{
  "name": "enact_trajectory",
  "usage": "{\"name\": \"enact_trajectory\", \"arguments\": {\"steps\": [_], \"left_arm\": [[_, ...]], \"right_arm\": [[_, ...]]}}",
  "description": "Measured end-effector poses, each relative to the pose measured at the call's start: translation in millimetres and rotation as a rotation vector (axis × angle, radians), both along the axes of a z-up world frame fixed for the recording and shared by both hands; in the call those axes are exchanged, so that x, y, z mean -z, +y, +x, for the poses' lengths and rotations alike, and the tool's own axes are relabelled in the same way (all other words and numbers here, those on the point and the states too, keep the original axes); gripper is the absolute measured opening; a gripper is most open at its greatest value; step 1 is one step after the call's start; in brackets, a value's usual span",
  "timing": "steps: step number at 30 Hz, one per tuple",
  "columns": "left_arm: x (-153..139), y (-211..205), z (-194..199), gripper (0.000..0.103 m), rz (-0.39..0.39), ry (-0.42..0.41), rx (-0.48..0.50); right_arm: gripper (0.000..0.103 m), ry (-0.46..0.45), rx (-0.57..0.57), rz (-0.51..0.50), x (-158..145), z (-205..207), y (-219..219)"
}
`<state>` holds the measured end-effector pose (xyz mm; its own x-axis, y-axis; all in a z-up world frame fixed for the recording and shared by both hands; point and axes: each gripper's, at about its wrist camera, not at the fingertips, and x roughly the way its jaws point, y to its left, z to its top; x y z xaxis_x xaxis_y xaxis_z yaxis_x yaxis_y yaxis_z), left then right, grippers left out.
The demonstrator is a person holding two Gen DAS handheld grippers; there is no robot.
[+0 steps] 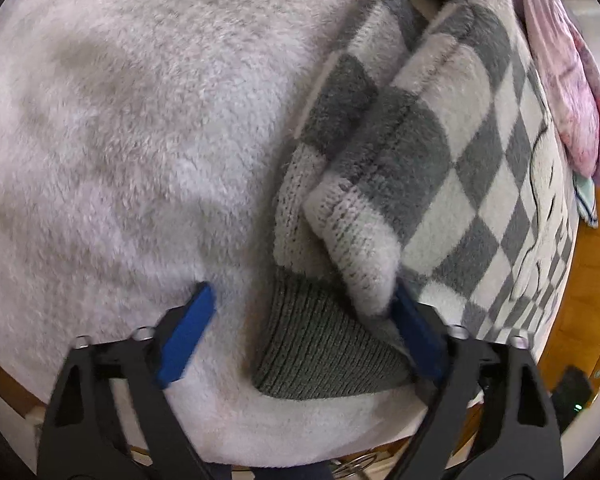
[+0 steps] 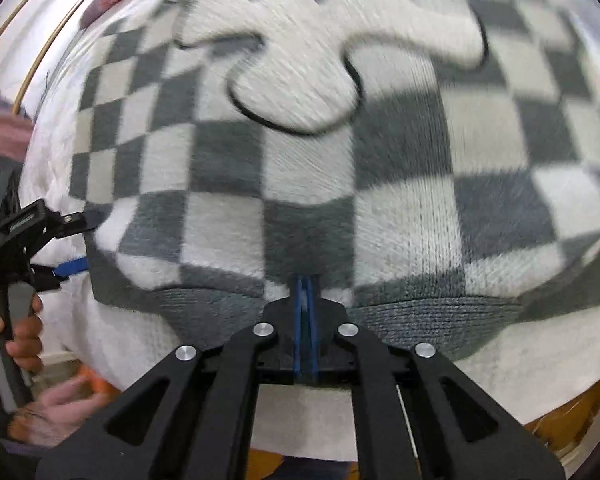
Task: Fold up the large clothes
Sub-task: 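Grasp the grey ribbed hem with the left gripper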
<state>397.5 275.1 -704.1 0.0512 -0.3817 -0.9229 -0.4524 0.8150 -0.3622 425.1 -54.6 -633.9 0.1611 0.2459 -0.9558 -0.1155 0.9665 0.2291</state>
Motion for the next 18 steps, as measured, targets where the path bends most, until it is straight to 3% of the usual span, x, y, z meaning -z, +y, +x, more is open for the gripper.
{"name": "enact_trajectory", "arguments": {"steps": [1, 2, 5, 6, 7, 10, 13, 18], "left_arm": [[-2.2, -2.1, 3.5, 0.063, -0.026, -0.010, 0.019], [-3.5, -4.0, 6.9, 0.059, -0.043, -0.012, 0.040], [-1.3, -9.1, 15.2, 0.048, -0.059, -0.007, 0.085], [-1.4, -9.8, 17.4, 0.033, -0.073, -0.012, 0.098], [-3.3, -10.8, 21.1, 0.024, -0.118, -0.023, 0.103], [-14.5, -4.2, 33.6, 0.022, -0.137, -0.024, 0.125], [-26.5, 5.0, 36.6, 0.021, -0.216, -0.027, 0.089], [-48.6, 5.1, 37.8, 0.021, -0.303, -0.037, 0.071]], "right_arm": [[0.025, -0.026, -0.016, -0.003, -6.7, -5.8, 3.4], [0.035, -0.057, -0.042, -0.002, -13.4, -10.3, 10.9], [0.043, -0.128, -0.134, -0.003, -28.6, -26.7, 36.5], [0.044, -0.142, -0.162, 0.003, -30.6, -31.5, 45.5], [0.048, -0.161, -0.192, -0.002, -32.0, -35.4, 57.2], [0.051, -0.216, -0.277, -0.022, -33.8, -42.6, 89.0], [0.058, -0.326, -0.360, -0.067, -37.6, -52.8, 128.2], [0.069, -0.415, -0.457, -0.105, -38.2, -62.1, 165.8]]}}
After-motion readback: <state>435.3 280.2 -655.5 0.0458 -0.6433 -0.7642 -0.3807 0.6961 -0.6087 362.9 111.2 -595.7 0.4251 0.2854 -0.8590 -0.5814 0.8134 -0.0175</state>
